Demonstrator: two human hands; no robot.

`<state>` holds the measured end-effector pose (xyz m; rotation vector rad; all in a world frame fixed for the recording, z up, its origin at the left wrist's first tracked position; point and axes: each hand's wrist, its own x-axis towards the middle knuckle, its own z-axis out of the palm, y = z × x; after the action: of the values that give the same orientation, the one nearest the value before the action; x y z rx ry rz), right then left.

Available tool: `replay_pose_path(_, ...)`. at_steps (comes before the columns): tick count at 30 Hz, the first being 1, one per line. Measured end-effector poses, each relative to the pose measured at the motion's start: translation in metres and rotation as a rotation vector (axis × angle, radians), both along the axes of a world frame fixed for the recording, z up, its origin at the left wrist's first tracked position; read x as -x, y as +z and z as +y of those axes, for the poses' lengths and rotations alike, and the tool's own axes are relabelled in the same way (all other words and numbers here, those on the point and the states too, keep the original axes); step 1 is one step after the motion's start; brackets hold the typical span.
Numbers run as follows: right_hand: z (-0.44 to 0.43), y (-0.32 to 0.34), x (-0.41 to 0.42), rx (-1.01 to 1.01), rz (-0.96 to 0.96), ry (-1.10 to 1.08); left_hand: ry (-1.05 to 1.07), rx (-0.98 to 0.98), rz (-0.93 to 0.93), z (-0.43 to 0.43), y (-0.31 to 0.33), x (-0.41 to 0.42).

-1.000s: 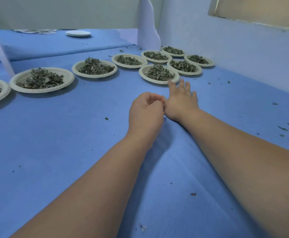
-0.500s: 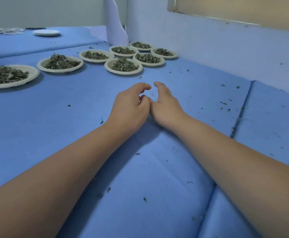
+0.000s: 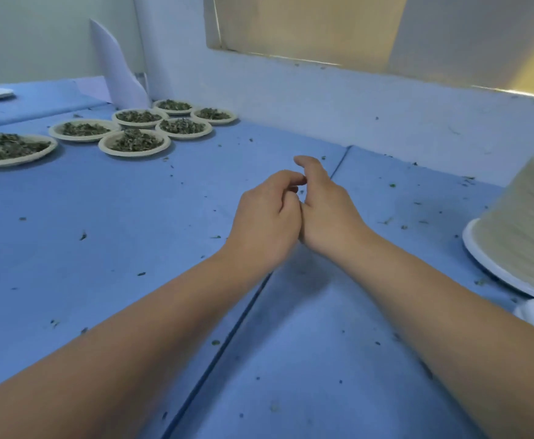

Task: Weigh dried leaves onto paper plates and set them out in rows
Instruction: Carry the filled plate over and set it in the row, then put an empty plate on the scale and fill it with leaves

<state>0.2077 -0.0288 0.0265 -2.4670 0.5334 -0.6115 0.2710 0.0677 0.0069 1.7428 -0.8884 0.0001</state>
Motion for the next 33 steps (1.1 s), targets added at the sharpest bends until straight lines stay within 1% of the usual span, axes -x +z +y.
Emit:
replay_pose_path(9, -0.035, 0.024, 0.139, 0.053, -0.118, -0.121, -0.197, 0.064, -0.008, -0.051, 0.03, 0.123)
replay_pose_path(14, -0.048, 0.024, 0.225, 0.052, -0.194, -0.281, -0.317, 0.126, -0.004, -0.078, 0.038, 0.189)
replay_pose_path(20, -0.064, 0.019, 0.319, 0.104, -0.255, -0.453, -0.435, 0.138, -0.086, -0.115, 0.042, 0.25)
replay_pose_path(22, -0.07, 0.013, 0.342, 0.071, -0.266, -0.488, -0.426, 0.141, -0.189, -0.127, 0.041, 0.261)
replay_pose_path(25, -0.083, -0.002, 0.367, 0.054, -0.258, -0.539, -0.351, 0.088, -0.473, -0.144, 0.042, 0.266)
replay_pose_path(28, -0.093, -0.016, 0.383, 0.066, -0.226, -0.594, -0.29, -0.029, -0.671, -0.16, 0.055, 0.265)
replay_pose_path(30, -0.097, -0.021, 0.388, 0.08, -0.197, -0.601, -0.253, -0.133, -0.741, -0.174, 0.066, 0.263)
replay_pose_path(33, -0.1, -0.026, 0.391, 0.116, -0.165, -0.612, -0.204, -0.288, -0.778, -0.19, 0.075, 0.26)
